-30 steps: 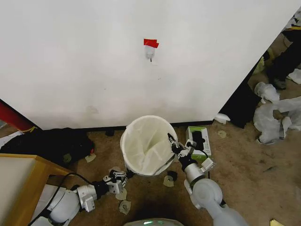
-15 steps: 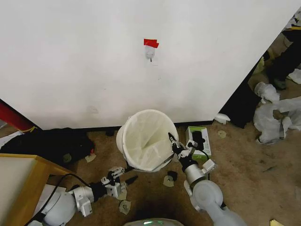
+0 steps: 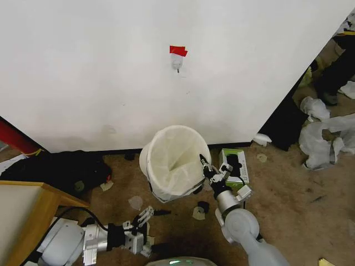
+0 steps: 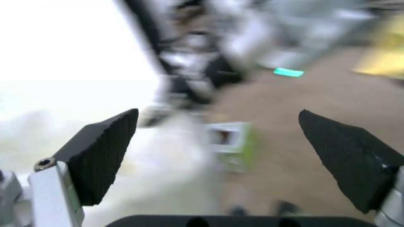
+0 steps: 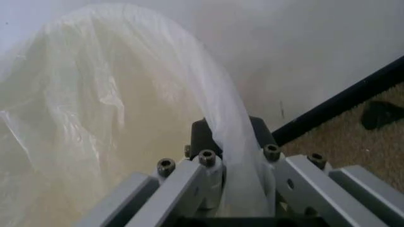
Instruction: Place the garbage bag over the trash bin.
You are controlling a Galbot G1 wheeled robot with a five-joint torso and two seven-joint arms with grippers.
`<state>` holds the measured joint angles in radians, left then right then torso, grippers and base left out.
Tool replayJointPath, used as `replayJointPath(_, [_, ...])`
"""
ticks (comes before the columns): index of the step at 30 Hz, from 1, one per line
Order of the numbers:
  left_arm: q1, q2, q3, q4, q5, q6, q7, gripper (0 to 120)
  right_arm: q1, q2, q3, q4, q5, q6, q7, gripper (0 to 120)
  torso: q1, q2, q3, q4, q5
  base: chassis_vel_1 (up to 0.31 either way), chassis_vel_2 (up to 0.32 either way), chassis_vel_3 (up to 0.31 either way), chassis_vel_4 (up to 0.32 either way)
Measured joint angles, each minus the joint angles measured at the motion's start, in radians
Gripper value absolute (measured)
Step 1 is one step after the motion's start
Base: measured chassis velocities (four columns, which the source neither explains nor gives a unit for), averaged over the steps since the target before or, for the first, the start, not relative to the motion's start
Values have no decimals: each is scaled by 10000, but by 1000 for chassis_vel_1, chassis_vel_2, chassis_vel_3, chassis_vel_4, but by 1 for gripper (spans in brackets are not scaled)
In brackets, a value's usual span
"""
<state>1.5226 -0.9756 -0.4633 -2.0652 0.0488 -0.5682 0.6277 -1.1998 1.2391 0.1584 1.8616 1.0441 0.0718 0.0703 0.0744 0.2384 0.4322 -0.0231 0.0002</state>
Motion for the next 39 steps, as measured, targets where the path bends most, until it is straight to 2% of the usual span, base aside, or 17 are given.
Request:
replayJointPath(1, [24, -103, 123, -25, 202, 126, -824, 100, 14, 0, -32, -11, -22, 9, 5, 1, 0, 0, 1, 1, 0, 0, 0, 0, 0])
replayJointPath(3, [24, -170, 190, -25, 326, 207, -1165, 99, 24, 6, -59, -21, -47, 20, 9, 1, 0, -1, 1, 0, -1, 0, 0, 0, 0])
replayJointPath(6, [-187, -628, 549, 200, 1215, 487, -2069, 97, 76, 71, -205, -74, -240, 129, 76, 1, 0, -1, 1, 1, -4, 0, 0, 0, 0])
replayJointPath(10, [-327, -791, 757, 379, 1596, 502, -2138, 91, 90, 89, -306, -53, -287, 176, 197, 1, 0, -1, 1, 0, -2, 0, 0, 0, 0])
replayJointPath(13, [-345, -825, 863, 455, 1770, 483, -2135, 83, 84, 89, -364, -3, -353, 194, 271, 1, 0, 0, 1, 0, -3, 0, 0, 0, 0])
replayJointPath(14, [-345, -843, 881, 480, 1855, 454, -2127, 77, 78, 87, -379, 12, -387, 201, 287, 1, 0, 0, 1, 0, -2, 0, 0, 0, 0])
replayJointPath(25, [-454, -1206, 912, 769, 2989, 242, -2026, 59, 31, 34, -638, 343, -828, 204, 759, 1, 0, 0, 1, 1, -1, 0, 0, 0, 0])
replayJointPath(30, [-446, -1305, 884, 841, 3247, 242, -2021, 39, -34, -10, -753, 629, -1086, 146, 993, 1, 0, 0, 1, 0, -2, 0, 0, 0, 0])
replayJointPath(31, [-446, -1305, 884, 841, 3247, 242, -2021, 39, -34, -10, -753, 629, -1086, 146, 993, 1, 0, 0, 1, 0, -2, 0, 0, 0, 0])
replayJointPath(35, [-402, -1411, 887, 782, 3326, 245, -1996, 22, -99, 14, -798, 705, -1249, 127, 1025, 1, 0, 0, 1, 0, -2, 0, 0, 0, 0])
replayJointPath(39, [-367, -1435, 861, 651, 3517, 256, -1976, 19, -111, 13, -826, 742, -1296, 88, 1034, 1, 0, 0, 1, 1, -2, 0, 0, 0, 0])
